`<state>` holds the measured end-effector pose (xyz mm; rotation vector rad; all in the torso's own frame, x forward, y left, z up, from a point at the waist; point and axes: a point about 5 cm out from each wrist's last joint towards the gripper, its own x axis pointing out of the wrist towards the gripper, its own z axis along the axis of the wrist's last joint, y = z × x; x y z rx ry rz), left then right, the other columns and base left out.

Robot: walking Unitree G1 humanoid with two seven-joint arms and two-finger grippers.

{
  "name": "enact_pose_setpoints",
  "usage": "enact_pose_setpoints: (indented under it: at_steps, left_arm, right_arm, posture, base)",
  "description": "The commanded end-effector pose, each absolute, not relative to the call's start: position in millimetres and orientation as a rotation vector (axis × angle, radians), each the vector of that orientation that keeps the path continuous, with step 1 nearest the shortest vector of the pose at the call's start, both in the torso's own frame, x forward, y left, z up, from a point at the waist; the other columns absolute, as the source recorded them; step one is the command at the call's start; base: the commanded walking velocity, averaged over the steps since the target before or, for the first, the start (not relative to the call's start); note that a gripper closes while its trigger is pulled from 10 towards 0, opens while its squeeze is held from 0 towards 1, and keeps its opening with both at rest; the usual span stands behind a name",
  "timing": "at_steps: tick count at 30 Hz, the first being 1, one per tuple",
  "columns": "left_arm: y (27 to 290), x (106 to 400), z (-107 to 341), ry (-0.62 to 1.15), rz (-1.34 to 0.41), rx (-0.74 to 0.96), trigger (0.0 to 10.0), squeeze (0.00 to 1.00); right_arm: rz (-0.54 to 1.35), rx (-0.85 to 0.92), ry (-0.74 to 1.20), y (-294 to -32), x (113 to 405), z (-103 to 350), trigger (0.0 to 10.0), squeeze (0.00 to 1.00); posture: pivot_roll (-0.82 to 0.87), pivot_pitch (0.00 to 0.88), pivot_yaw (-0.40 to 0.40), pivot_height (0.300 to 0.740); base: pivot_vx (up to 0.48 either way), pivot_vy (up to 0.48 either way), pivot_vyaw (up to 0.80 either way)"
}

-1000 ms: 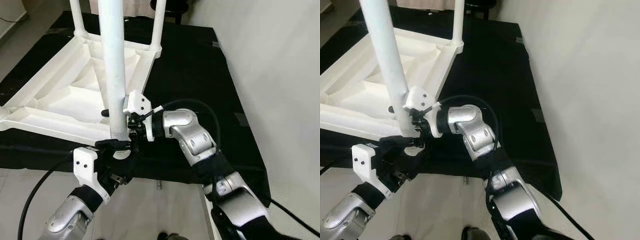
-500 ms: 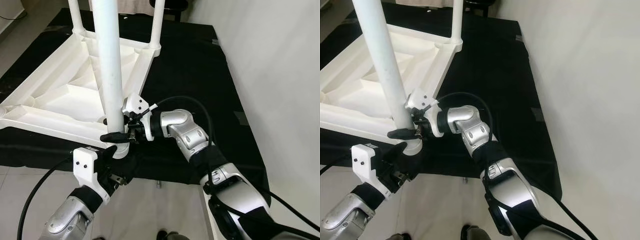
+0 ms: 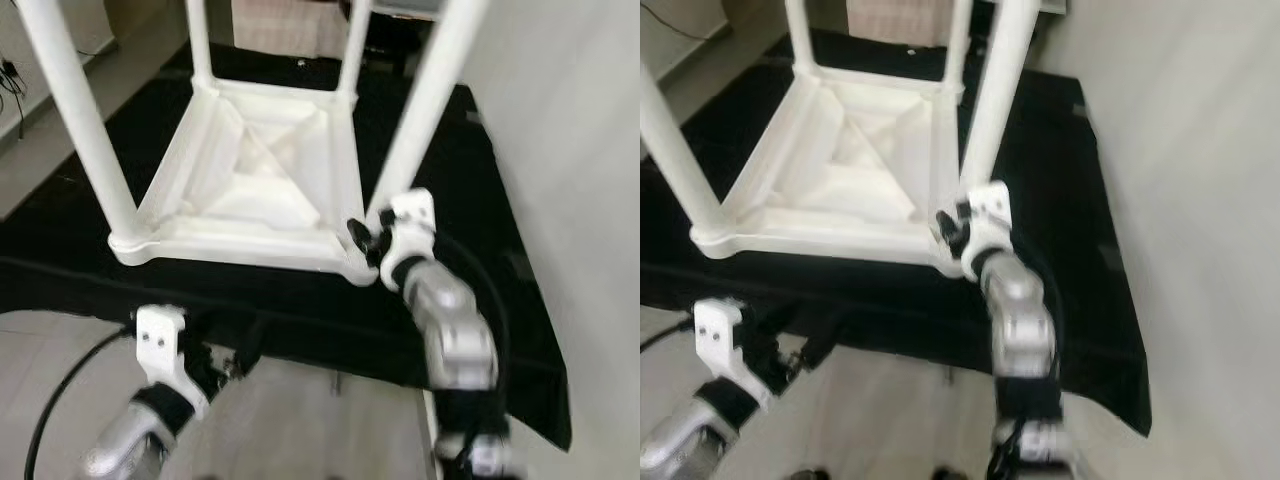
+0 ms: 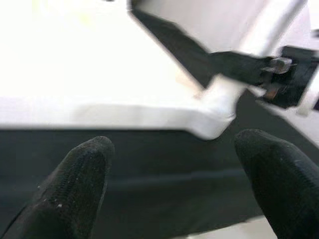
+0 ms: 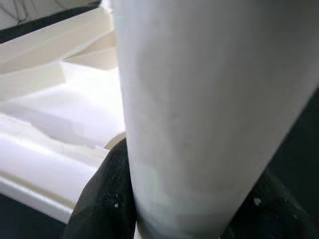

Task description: Building children table

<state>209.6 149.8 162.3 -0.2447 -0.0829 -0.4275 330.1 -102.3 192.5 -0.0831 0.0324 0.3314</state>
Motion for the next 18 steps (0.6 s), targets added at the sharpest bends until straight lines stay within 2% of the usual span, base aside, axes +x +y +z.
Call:
enact_pose_setpoints:
  at_steps: [1, 3, 5, 6, 9, 10, 11, 12, 13, 14, 15, 16, 18]
  left_arm:
    - [150.8, 207.2, 154.9, -0.051, -0.431, -0.244, 10.0, 0.0]
    - [151.2, 206.9, 154.3, -0.05, -0.427, -0.241, 10.0, 0.0]
    - [151.5, 206.7, 154.0, -0.051, -0.423, -0.24, 10.0, 0.0]
    - [151.4, 206.5, 153.8, -0.051, -0.422, -0.24, 10.0, 0.0]
    - [151.3, 206.4, 153.6, -0.051, -0.423, -0.24, 10.0, 0.0]
    - [151.0, 206.3, 153.4, -0.051, -0.423, -0.241, 10.0, 0.0]
    - [151.0, 206.3, 153.4, -0.051, -0.423, -0.241, 10.0, 0.0]
    - [150.2, 206.4, 153.2, -0.051, -0.426, -0.244, 10.0, 0.0]
    - [150.2, 206.4, 153.2, -0.051, -0.426, -0.244, 10.0, 0.0]
    - [149.6, 206.3, 153.1, -0.05, -0.427, -0.245, 10.0, 0.0]
    - [149.2, 206.3, 153.1, -0.05, -0.428, -0.245, 10.0, 0.0]
    - [149.2, 206.3, 153.1, -0.05, -0.428, -0.245, 10.0, 0.0]
    - [147.9, 206.2, 153.5, -0.053, -0.429, -0.248, 10.0, 0.0]
  right_arm:
    - [0.331, -0.157, 0.122, -99.9, 326.1, 173.1, 0.0, 0.0]
    - [0.452, -0.156, 0.133, -81.7, 324.6, 174.6, 0.0, 0.0]
    - [0.509, -0.147, 0.149, -74.8, 322.6, 173.9, 0.0, 0.0]
    - [0.539, -0.149, 0.158, -69.1, 320.1, 174.3, 5.5, 0.0]
    - [0.545, -0.151, 0.174, -62.0, 313.3, 175.9, 5.5, 0.0]
    - [0.572, -0.13, 0.163, -57.6, 310.7, 179.5, 10.0, 0.0]
    - [0.572, -0.13, 0.163, -57.6, 310.7, 179.5, 10.0, 0.0]
    - [0.703, -0.04, 0.132, -44.0, 305.6, 189.8, 10.0, 0.0]
    - [0.703, -0.04, 0.132, -44.0, 305.6, 189.8, 10.0, 0.0]
    - [0.832, -0.014, 0.11, -35.1, 302.9, 194.8, 10.0, 1.0]
    - [0.914, -0.003, 0.097, -30.1, 300.9, 197.6, 10.0, 1.0]
    - [0.914, -0.003, 0.097, -30.1, 300.9, 197.6, 10.0, 1.0]
    - [1.146, -0.029, 0.006, -22.3, 301.0, 211.2, 10.0, 1.0]
  posture:
    - [0.03, 0.173, -0.124, 0.74]
    - [0.04, 0.165, -0.129, 0.74]
    - [0.04, 0.165, -0.129, 0.74]
    - [0.04, 0.161, -0.128, 0.74]
    - [0.04, 0.161, -0.128, 0.74]
    - [0.04, 0.157, -0.128, 0.74]
    - [0.04, 0.157, -0.128, 0.74]
    - [0.04, 0.157, -0.128, 0.74]
    - [0.04, 0.157, -0.128, 0.74]
    - [0.04, 0.156, -0.129, 0.74]
    - [0.04, 0.156, -0.129, 0.74]
    - [0.04, 0.156, -0.129, 0.74]
    - [0.05, 0.16, -0.131, 0.74]
  base:
    - [0.0, 0.0, 0.0]
    - [0.0, 0.0, 0.0]
    - [0.0, 0.0, 0.0]
    - [0.0, 0.0, 0.0]
    - [0.0, 0.0, 0.0]
    - [0.0, 0.0, 0.0]
    - [0.0, 0.0, 0.0]
    - [0.0, 0.0, 0.0]
    - [0.0, 0.0, 0.0]
    - [0.0, 0.0, 0.0]
    - [0.0, 0.0, 0.0]
    - [0.0, 0.0, 0.0]
    - [0.0, 0.0, 0.0]
